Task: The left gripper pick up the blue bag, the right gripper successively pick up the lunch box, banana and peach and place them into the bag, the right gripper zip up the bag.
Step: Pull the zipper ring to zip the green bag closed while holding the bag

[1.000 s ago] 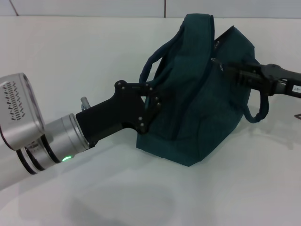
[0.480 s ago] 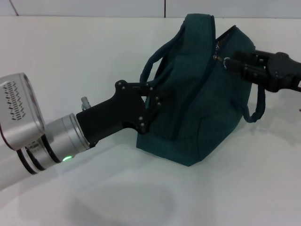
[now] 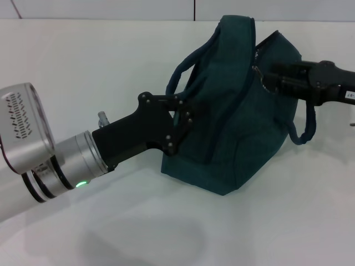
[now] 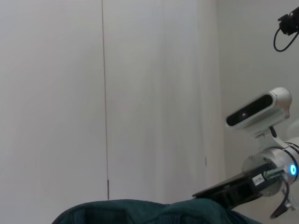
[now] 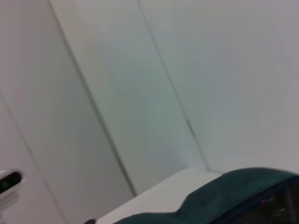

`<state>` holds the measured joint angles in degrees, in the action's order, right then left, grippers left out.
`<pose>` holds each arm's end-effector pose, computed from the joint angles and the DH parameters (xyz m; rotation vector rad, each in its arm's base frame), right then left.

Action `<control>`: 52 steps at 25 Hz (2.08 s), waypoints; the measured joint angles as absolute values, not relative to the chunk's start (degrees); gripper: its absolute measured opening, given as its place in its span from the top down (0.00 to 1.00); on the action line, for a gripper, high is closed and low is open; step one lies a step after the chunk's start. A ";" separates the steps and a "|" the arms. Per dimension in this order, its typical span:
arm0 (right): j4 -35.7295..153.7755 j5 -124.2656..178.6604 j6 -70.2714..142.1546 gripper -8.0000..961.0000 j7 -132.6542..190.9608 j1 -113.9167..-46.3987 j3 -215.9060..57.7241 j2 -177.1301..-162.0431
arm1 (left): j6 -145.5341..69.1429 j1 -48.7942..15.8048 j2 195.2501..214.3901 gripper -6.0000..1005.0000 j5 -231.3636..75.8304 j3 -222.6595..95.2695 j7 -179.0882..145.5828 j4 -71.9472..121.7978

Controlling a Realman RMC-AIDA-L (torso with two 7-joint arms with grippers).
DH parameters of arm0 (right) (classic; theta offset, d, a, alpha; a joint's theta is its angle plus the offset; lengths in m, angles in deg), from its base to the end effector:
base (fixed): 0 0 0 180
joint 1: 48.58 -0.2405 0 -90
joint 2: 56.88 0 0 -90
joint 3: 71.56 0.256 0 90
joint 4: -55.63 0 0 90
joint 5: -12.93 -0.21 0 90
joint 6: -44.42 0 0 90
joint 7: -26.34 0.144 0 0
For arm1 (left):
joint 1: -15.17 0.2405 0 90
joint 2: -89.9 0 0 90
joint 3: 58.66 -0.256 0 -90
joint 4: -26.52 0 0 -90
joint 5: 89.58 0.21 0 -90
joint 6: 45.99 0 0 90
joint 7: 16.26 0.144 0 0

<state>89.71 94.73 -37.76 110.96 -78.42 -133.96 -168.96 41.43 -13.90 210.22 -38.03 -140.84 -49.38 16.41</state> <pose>0.2339 0.3583 0.0236 -2.6014 0.6865 0.9706 -0.2323 0.2896 -0.0699 -2.4437 -0.1677 -1.1459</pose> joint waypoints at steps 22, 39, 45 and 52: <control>87.39 98.84 -51.76 0.51 119.53 -81.39 -133.19 -167.82 | 41.55 -14.01 210.22 0.97 -38.12 -141.62 -49.22 16.41; 86.39 99.08 -49.91 0.52 118.71 -80.01 -131.43 -167.71 | 41.52 -13.99 209.95 0.97 -37.99 -141.63 -49.13 16.41; 85.97 100.40 -50.44 0.53 119.99 -80.99 -131.94 -167.38 | 41.54 -14.03 209.96 0.97 -37.98 -141.87 -49.12 16.46; 85.81 101.12 -53.85 0.54 121.60 -82.14 -132.39 -166.92 | 41.71 -14.02 209.96 0.97 -37.99 -142.38 -49.12 16.43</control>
